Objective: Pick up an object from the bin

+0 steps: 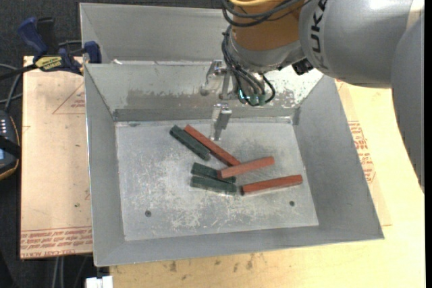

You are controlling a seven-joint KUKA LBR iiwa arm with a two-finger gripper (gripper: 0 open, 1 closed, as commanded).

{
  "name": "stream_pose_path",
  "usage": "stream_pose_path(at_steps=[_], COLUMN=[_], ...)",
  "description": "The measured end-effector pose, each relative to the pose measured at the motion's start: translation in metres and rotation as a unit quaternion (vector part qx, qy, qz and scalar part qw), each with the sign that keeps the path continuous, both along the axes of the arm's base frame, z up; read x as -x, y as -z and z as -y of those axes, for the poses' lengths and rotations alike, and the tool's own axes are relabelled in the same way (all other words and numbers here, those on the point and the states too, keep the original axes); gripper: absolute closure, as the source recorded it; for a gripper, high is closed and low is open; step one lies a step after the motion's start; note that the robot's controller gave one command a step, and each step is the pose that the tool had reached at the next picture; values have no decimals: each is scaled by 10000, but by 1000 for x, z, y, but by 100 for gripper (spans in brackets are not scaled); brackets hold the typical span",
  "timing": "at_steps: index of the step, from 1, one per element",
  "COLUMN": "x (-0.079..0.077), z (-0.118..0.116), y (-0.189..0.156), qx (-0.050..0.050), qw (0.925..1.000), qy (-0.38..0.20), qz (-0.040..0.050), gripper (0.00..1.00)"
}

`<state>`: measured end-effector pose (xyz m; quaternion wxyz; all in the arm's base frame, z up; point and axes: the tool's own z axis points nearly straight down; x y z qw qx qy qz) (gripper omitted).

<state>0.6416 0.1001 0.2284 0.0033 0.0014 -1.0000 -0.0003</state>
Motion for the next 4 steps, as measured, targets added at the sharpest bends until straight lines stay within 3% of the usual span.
stream_pose_path(at_steps=[1, 2, 3, 4], x=[-1, -1, 3, 4], z=[1, 10, 25, 18], y=[-5, 50, 69, 91], qx=[-4, -5, 4, 1], qw=[10000, 9981, 9932, 9889], qy=[10, 619, 1167, 1487], qz=[41, 52, 36, 38], gripper=[0, 0, 0, 0])
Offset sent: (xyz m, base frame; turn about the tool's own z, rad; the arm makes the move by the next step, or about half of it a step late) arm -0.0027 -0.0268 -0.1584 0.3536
